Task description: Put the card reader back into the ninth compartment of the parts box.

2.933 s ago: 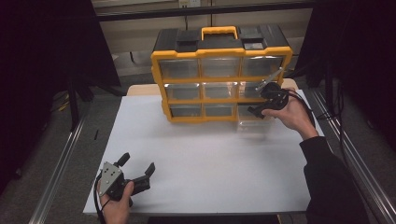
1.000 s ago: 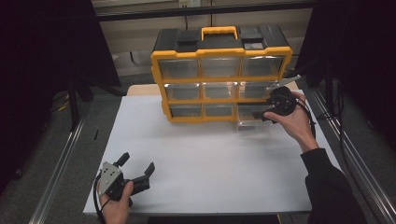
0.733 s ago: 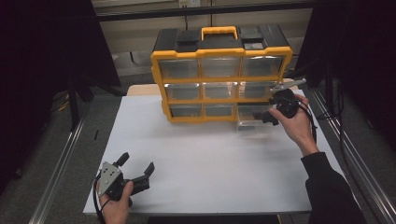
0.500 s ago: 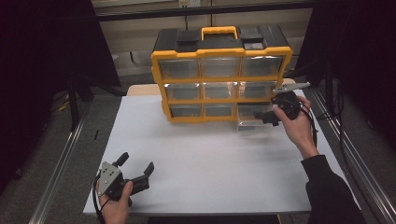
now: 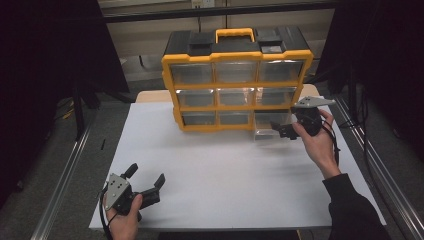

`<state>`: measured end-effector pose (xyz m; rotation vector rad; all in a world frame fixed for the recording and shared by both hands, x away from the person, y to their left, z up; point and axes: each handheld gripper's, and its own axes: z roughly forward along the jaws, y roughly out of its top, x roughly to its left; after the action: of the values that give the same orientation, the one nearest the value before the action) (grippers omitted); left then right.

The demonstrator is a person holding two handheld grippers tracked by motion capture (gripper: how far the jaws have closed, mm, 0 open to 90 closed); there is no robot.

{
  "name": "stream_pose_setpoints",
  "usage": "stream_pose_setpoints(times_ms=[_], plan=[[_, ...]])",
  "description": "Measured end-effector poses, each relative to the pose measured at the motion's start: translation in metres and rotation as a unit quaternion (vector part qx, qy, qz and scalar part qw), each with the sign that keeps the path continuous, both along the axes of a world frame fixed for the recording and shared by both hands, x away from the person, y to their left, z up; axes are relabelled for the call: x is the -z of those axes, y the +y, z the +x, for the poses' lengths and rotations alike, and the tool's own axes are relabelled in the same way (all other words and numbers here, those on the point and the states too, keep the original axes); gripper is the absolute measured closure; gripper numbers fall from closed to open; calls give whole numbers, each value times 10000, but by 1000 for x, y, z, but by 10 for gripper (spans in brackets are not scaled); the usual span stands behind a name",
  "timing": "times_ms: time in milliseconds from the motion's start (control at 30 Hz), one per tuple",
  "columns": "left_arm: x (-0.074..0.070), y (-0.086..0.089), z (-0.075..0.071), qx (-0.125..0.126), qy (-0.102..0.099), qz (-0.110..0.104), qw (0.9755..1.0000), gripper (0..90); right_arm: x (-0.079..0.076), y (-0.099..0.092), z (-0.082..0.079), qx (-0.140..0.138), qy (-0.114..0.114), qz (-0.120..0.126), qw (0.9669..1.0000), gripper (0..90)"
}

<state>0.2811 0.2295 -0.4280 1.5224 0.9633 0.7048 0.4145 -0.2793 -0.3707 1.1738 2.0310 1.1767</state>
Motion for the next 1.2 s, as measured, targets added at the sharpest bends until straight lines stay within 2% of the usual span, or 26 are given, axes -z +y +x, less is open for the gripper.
stream_pose_setpoints(times_ms=[300,367,433,567,633,700,833,1033,1133,1200], plan=[[0,2,0,-22,-5,60,10000,23,8,1,-13,146,-309,210,9992,45],[0,1,1,-25,-17,36,10000,23,9,2,-15,134,-284,216,9993,45],[0,2,1,-40,-23,0,10000,23,10,3,-19,260,-333,130,9990,46],[0,2,1,-34,-21,6,10000,23,14,1,-24,360,-380,187,9985,46],[-1,2,1,-40,-23,-8,10000,23,16,-1,-27,424,-375,356,9978,45],[0,2,1,-37,-15,-21,10000,23,17,-2,-31,526,-323,412,9972,45],[-1,3,0,-48,-25,-8,10000,23,20,-2,-38,571,-399,481,9964,45],[-1,2,0,-48,-23,-47,10000,23,27,-3,-48,605,-482,393,9962,45],[-1,2,0,-48,-37,-87,9999,23,31,-5,-54,606,-496,452,9959,40],[-1,3,-1,-55,-63,-15,10000,23,34,-5,-58,622,-514,425,9958,35]])
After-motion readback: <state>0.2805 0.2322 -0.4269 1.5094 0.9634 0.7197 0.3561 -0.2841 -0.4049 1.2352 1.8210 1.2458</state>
